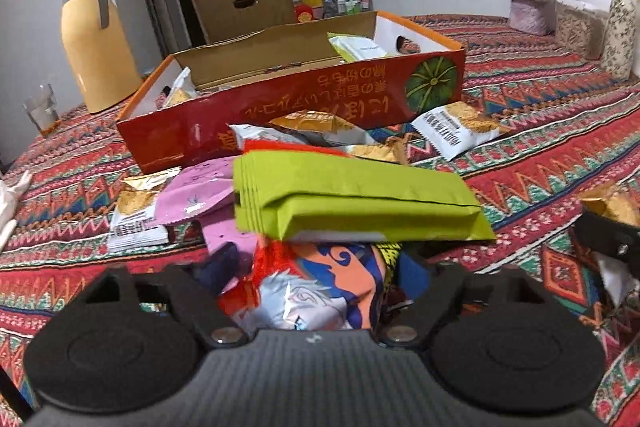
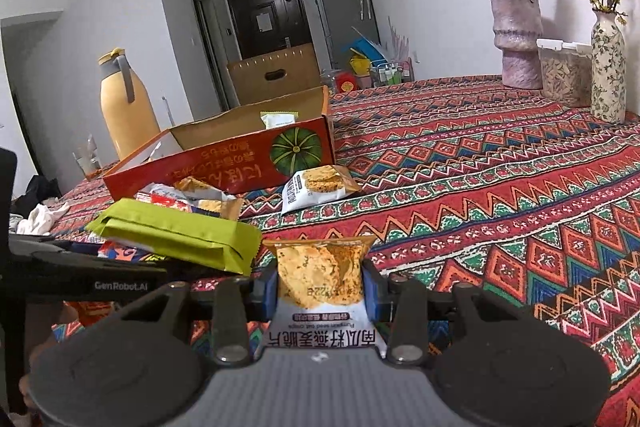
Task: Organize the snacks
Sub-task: 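Grasp a cracker packet with the right gripper while the left grasps a red-orange chip bag, then carry the cracker packet and chip bag over the box and open both grippers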
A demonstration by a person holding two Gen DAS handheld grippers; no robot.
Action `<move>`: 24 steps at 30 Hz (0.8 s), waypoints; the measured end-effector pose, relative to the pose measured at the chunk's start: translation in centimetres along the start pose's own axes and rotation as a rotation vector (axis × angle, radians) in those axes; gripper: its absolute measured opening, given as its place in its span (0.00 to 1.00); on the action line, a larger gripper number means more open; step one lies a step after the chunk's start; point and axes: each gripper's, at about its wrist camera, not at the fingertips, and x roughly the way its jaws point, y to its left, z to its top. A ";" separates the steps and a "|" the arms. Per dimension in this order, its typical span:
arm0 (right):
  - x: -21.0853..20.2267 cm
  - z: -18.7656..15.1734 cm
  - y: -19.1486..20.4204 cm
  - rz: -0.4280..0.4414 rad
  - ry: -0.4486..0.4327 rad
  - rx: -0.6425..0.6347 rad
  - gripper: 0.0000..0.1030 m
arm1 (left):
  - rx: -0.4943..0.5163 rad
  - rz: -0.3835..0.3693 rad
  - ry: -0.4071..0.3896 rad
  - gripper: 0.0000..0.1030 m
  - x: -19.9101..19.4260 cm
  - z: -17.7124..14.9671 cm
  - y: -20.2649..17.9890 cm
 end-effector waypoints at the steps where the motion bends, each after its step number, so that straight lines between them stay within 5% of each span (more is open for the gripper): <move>1: 0.0 0.0 0.0 0.001 0.001 0.000 0.39 | 0.004 -0.007 -0.001 0.65 -0.1 0.0 -0.1; 5: -0.1 -0.1 0.2 0.006 0.001 -0.002 0.38 | 0.010 -0.008 -0.013 0.58 -0.4 -0.1 -0.2; 24: -1.0 1.9 2.6 0.013 -0.062 -0.063 0.38 | -0.053 0.025 -0.198 0.58 -6.1 1.9 3.6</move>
